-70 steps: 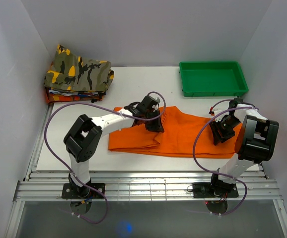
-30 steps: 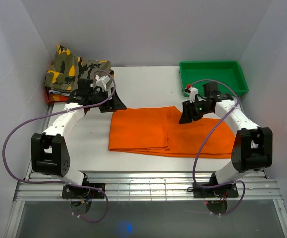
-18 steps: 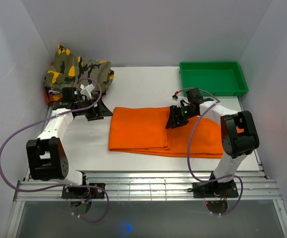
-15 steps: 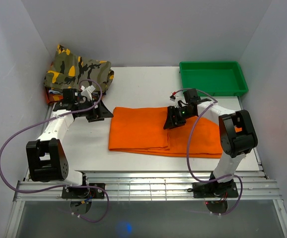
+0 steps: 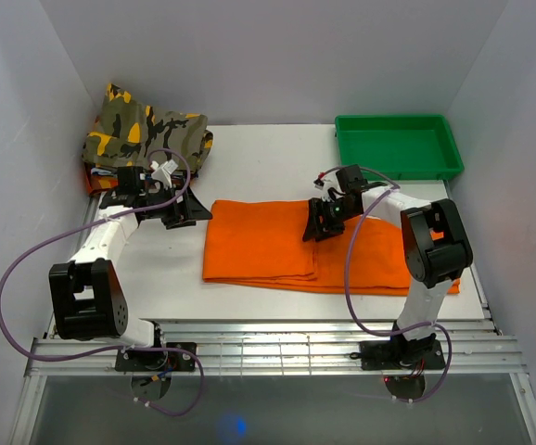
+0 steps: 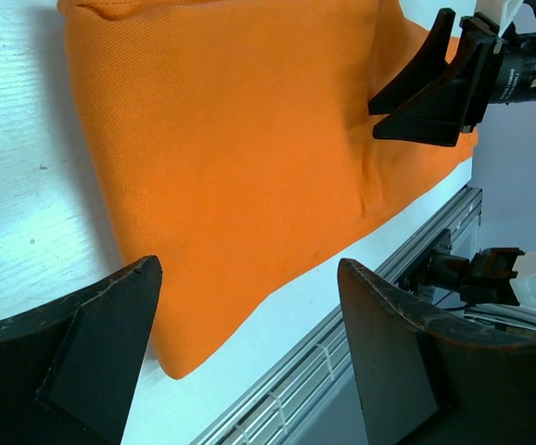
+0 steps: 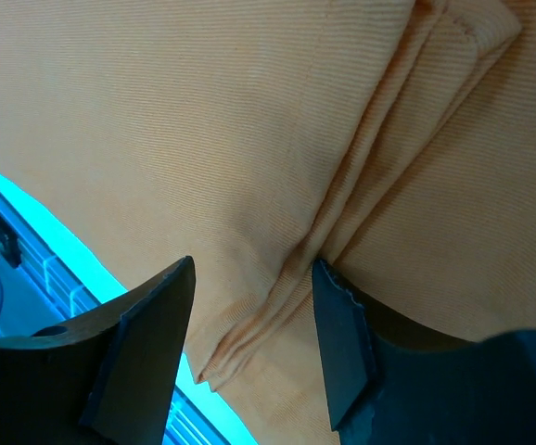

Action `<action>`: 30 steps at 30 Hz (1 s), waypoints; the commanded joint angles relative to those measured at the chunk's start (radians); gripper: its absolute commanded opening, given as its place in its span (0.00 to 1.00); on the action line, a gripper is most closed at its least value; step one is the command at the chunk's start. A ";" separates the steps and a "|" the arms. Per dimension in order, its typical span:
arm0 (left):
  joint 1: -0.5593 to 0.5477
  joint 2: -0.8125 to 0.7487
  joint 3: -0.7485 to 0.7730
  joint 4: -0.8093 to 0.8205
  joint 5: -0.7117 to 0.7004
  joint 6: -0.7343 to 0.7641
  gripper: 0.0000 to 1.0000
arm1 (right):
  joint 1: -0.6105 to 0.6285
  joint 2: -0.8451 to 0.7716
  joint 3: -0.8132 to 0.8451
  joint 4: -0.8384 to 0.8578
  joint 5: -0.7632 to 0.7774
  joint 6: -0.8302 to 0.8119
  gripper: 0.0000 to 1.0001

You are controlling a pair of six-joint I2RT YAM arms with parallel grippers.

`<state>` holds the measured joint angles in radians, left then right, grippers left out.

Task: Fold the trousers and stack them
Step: Fold the trousers

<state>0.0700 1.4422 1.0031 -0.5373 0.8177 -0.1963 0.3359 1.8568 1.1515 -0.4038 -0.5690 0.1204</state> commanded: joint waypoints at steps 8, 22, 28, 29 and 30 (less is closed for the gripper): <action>0.005 -0.019 -0.018 0.060 0.046 -0.026 0.87 | 0.005 -0.073 -0.006 -0.017 0.139 0.005 0.59; 0.016 -0.023 -0.023 0.056 0.037 -0.018 0.87 | 0.026 0.047 0.068 0.011 -0.014 0.032 0.53; 0.024 -0.028 -0.032 0.054 0.029 -0.015 0.87 | 0.029 0.025 0.065 0.007 -0.026 0.044 0.27; 0.025 -0.031 -0.037 0.056 0.025 -0.015 0.87 | 0.029 0.018 0.066 0.000 -0.029 0.045 0.23; 0.027 -0.029 -0.038 0.054 0.023 -0.017 0.87 | 0.029 -0.001 0.066 -0.004 -0.031 0.047 0.15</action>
<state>0.0864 1.4425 0.9794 -0.4915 0.8299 -0.2218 0.3550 1.8942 1.1839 -0.4072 -0.5545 0.1493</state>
